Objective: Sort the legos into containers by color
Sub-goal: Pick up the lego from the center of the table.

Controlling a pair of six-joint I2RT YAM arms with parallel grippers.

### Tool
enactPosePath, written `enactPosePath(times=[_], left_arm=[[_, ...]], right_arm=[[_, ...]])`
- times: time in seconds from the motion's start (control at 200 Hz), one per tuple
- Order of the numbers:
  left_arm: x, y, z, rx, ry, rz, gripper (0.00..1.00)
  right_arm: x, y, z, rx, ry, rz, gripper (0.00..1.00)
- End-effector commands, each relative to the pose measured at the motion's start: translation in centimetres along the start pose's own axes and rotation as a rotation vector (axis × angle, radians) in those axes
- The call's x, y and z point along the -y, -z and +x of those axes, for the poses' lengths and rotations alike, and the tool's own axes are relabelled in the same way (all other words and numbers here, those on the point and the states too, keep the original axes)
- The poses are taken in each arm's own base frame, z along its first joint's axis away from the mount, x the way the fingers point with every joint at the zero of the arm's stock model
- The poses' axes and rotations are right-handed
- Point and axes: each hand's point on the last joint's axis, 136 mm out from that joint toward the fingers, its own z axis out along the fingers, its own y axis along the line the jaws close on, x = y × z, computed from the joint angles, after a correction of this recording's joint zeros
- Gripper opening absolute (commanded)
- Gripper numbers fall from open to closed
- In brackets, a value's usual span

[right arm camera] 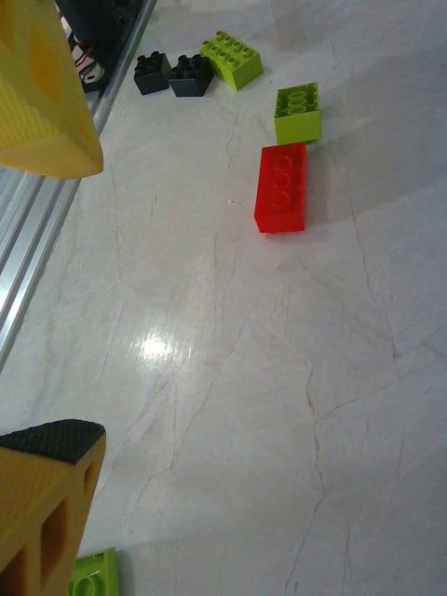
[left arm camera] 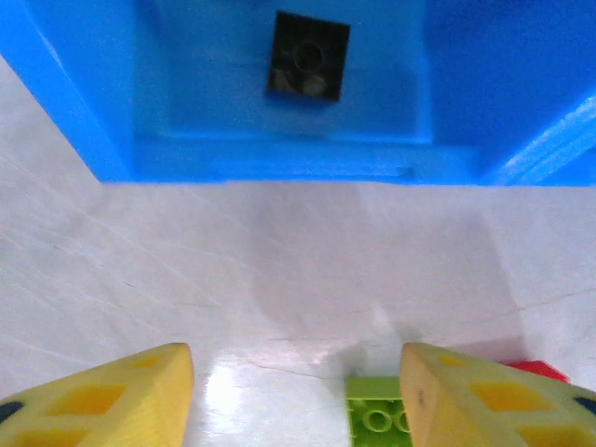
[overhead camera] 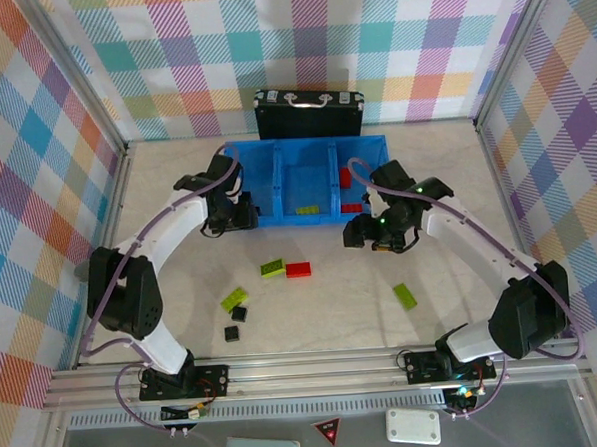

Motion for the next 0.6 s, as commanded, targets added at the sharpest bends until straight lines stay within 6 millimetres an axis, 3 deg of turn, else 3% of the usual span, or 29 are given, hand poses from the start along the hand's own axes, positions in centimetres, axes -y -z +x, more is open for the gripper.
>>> enactPosePath(times=[0.0, 0.185, 0.365, 0.455, 0.595], left_arm=[[1.6, 0.5, 0.9, 0.014, 0.105, 0.128, 0.67], [2.5, -0.7, 3.3, -0.024, 0.162, 0.189, 0.77], [3.4, -2.3, 5.1, -0.073, 0.178, 0.231, 0.81], [4.0, -2.9, 5.8, -0.096, 0.175, 0.249, 0.94], [4.4, -3.6, 6.9, -0.118, 0.182, 0.254, 0.94]], right_arm=[[-0.8, 0.3, -0.7, 0.013, 0.013, -0.003, 0.70], [-0.8, 0.4, -0.8, 0.015, 0.021, 0.002, 0.71], [-0.8, 0.4, -0.8, 0.012, 0.027, 0.007, 0.71], [-0.7, 0.3, -0.7, 0.008, 0.025, 0.011, 0.71], [-0.4, 0.3, -0.5, 0.008, 0.022, 0.016, 0.71]])
